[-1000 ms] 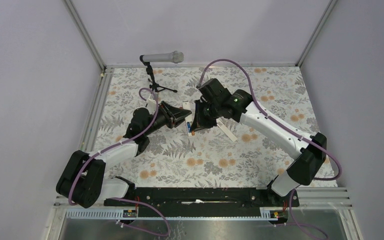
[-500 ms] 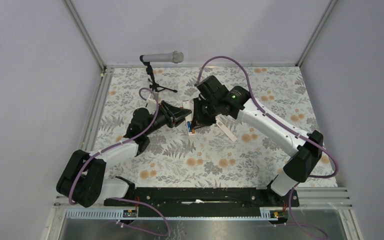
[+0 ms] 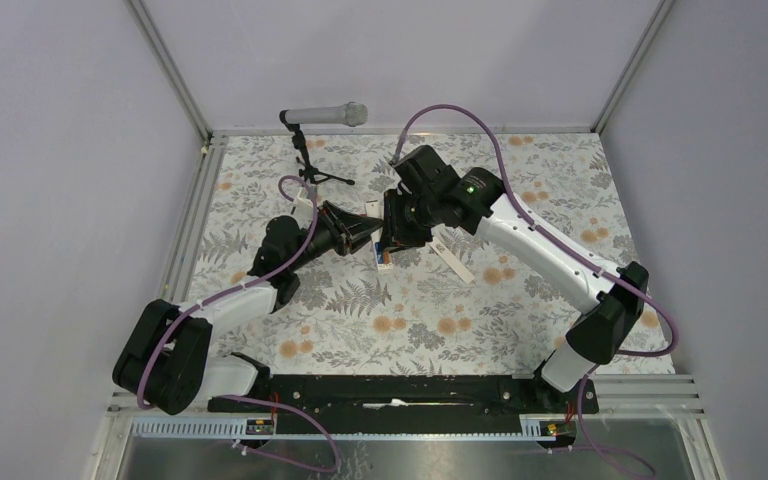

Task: Load the batteries into the remote control
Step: Load the battery into the remote control.

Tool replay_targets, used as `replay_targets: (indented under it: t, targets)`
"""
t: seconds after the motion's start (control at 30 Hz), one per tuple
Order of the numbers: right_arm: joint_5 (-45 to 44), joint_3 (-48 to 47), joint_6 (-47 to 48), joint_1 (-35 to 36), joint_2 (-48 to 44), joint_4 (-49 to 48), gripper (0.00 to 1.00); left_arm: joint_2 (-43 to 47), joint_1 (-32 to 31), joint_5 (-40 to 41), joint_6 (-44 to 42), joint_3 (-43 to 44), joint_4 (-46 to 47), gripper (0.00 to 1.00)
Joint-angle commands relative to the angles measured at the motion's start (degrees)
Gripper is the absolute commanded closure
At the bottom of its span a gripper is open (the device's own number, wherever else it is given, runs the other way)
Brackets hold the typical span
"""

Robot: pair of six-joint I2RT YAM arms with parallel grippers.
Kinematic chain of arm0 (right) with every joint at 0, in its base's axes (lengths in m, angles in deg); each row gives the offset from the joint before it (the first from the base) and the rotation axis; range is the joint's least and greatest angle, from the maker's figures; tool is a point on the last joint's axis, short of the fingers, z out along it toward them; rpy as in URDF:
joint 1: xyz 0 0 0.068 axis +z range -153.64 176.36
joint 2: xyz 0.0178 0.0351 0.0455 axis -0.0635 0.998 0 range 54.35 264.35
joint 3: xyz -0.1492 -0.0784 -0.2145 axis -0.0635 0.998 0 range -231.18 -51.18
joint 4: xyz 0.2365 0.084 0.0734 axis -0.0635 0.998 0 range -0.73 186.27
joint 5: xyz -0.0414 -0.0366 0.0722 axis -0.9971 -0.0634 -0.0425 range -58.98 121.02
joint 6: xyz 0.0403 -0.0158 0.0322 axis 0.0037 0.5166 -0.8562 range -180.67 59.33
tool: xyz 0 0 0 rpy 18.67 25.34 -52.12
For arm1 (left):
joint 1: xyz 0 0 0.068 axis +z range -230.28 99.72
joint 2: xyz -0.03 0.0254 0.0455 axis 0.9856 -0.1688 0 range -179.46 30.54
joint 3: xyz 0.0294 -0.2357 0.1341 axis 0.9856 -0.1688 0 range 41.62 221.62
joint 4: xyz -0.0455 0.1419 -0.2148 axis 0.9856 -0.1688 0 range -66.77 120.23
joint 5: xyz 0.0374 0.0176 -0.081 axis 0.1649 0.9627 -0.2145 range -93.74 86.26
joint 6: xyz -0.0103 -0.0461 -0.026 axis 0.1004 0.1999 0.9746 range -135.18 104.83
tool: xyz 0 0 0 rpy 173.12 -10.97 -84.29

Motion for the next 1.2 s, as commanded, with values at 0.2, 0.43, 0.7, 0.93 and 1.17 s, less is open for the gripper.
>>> replay_targets:
  t: [0.2,0.43,0.7,0.93,1.17]
  targets:
    - [-1.27,-3.12,-0.74,0.35,-1.28,-0.22,0.61,0.62,-0.23,1.13,0.5,1.33,4.71,1.0]
    - [-4.67,9.13,-4.65,0.26,-13.47,-12.26,0.26,1.71,-0.25,1.5,2.21,2.44,3.0,1.0]
    - [-3.26,33.97,-21.24,0.26,-29.23,-37.12,0.16,5.35,-0.25,5.75,9.28,3.43,-0.2,1.0]
    - [2.0,39.73,-23.98,0.35,-28.26,-52.81,0.16,9.1,-0.34,7.42,12.9,6.65,-8.81,1.0]
    - [1.16,41.34,-25.23,0.35,-29.14,-61.69,0.13,9.35,-0.38,7.05,18.0,6.3,-8.25,1.0]
